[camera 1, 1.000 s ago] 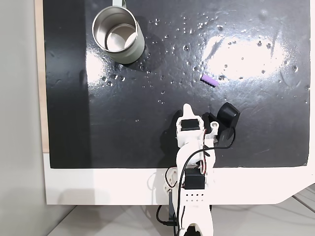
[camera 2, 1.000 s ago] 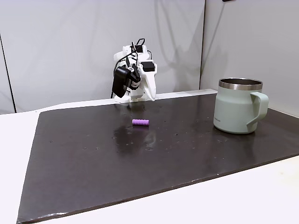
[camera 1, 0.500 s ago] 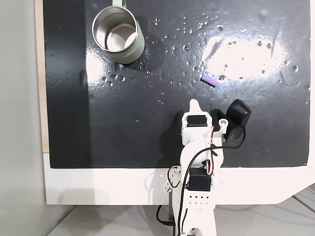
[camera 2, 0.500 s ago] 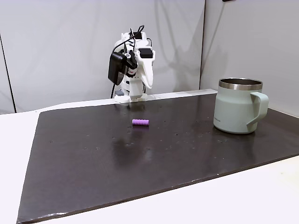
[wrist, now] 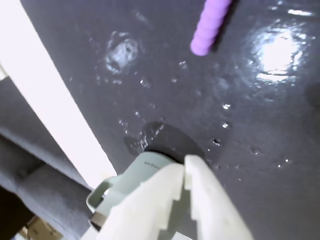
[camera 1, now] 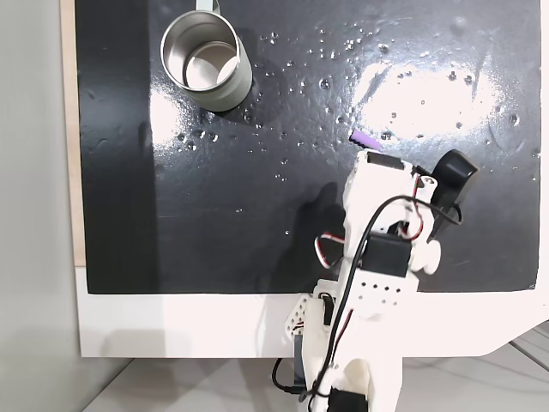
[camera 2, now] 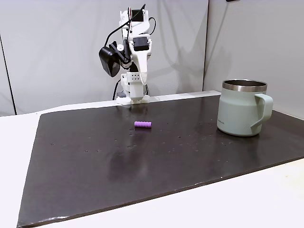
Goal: Grasp a pengrip and put it in the cup.
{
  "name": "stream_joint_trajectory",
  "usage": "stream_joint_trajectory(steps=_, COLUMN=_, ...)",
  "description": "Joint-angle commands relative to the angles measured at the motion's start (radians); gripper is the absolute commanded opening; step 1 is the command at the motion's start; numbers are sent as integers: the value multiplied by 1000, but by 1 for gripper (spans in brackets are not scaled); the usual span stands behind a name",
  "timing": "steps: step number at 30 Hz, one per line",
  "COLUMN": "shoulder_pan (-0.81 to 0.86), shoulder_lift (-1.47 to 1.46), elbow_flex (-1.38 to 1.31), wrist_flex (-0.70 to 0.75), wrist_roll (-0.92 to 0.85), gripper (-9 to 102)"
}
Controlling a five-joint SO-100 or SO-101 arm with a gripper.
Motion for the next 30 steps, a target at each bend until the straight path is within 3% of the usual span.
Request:
stream_joint_trajectory(steps=1, shoulder_pan=25, shoulder_lift=-97, elbow_flex=-164, wrist_flex=75, wrist_roll=28, gripper=4)
stream_joint_trajectory(steps=10, shoulder_pan=41, shoulder_lift=-356, elbow_flex=-380, wrist_flex=247, wrist_roll=60, gripper=24)
stream_joint_trajectory(steps=30, shoulder_pan=69, shoulder_lift=-813, elbow_flex=-594, wrist_flex=215, wrist_roll=71, gripper=26)
